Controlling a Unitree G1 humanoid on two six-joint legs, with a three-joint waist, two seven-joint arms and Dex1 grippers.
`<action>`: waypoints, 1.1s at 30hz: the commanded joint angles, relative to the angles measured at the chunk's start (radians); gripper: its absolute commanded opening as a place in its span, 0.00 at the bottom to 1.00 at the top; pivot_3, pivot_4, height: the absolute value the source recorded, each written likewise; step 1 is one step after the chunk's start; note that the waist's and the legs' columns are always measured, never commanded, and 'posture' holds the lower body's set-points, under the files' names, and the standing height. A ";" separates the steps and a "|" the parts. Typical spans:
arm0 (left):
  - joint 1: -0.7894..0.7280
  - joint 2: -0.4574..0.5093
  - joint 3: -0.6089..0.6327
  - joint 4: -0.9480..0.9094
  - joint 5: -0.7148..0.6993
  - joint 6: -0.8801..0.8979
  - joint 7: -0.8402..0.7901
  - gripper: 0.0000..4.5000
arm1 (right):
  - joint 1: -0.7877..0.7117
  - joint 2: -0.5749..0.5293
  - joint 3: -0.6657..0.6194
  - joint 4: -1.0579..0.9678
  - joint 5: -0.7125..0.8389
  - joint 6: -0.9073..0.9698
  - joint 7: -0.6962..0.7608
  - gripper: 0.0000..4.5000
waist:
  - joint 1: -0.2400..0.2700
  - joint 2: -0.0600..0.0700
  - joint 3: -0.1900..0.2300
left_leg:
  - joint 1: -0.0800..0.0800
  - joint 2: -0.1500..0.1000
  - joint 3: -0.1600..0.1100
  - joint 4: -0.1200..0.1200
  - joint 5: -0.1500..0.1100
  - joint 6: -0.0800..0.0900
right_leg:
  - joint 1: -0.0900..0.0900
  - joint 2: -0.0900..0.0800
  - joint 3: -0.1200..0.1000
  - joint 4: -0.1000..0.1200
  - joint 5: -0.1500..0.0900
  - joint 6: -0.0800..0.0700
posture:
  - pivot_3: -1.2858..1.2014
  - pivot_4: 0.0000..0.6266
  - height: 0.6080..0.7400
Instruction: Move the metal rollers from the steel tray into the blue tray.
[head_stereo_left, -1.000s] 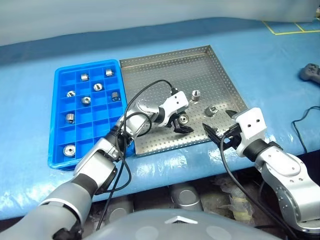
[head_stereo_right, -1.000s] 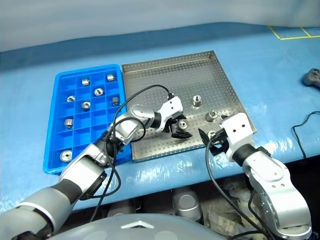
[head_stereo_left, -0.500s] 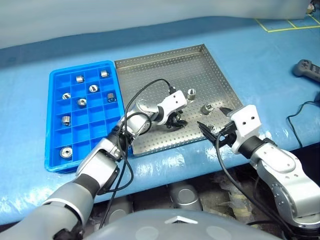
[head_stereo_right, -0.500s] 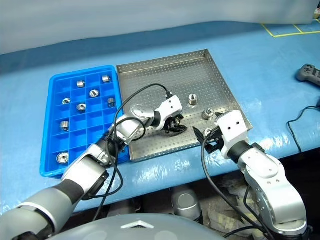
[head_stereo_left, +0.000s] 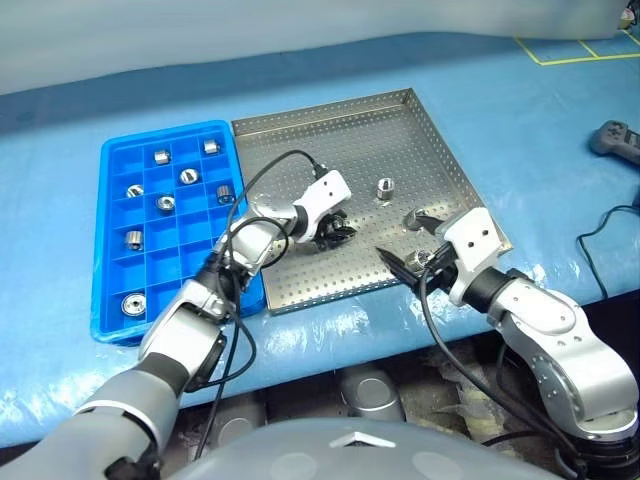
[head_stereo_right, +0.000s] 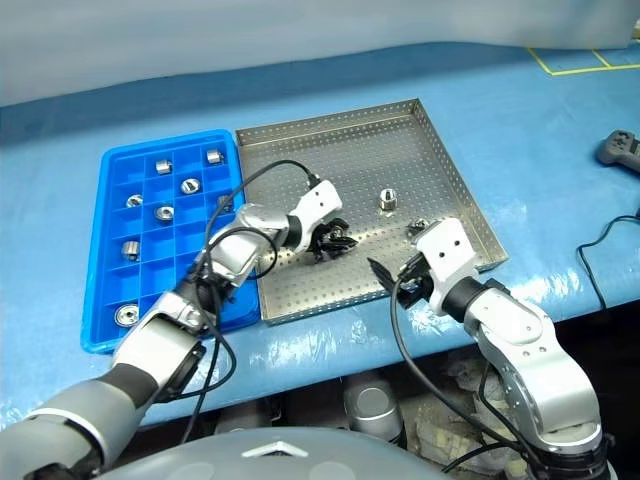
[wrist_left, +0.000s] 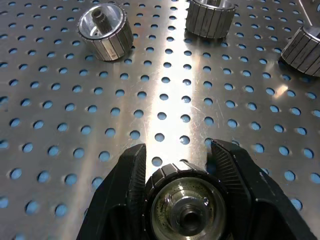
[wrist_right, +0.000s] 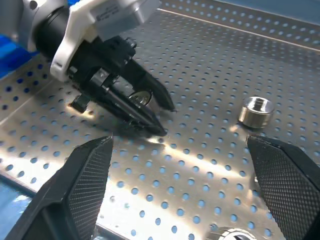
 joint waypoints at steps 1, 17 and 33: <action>0.012 0.082 0.083 -0.217 -0.083 0.081 -0.069 0.40 | -0.036 -0.011 0.024 0.008 0.036 -0.046 0.065 1.00 | 0.008 0.000 0.000 | 0.000 0.000 0.000 0.000 0.000 0.000 | 0.000 0.000 0.000 0.000 0.000 0.000 | 0.45 0.24 1.00; 0.453 0.516 0.475 -0.868 -0.224 0.456 0.087 0.40 | -0.263 0.082 0.214 0.196 0.080 -0.139 0.199 1.00 | 0.155 -0.001 0.001 | 0.001 0.002 -0.001 -0.001 0.000 0.000 | 0.000 0.000 -0.002 0.002 -0.002 -0.004 | 0.53 0.24 1.00; 0.611 0.373 0.530 -0.778 -0.267 0.333 0.247 0.40 | -0.241 0.158 0.213 0.317 0.108 -0.288 0.270 1.00 | 0.224 -0.003 0.001 | 0.002 0.002 -0.002 0.000 0.000 0.000 | 0.000 0.000 -0.004 0.002 -0.002 -0.005 | 0.54 0.24 1.00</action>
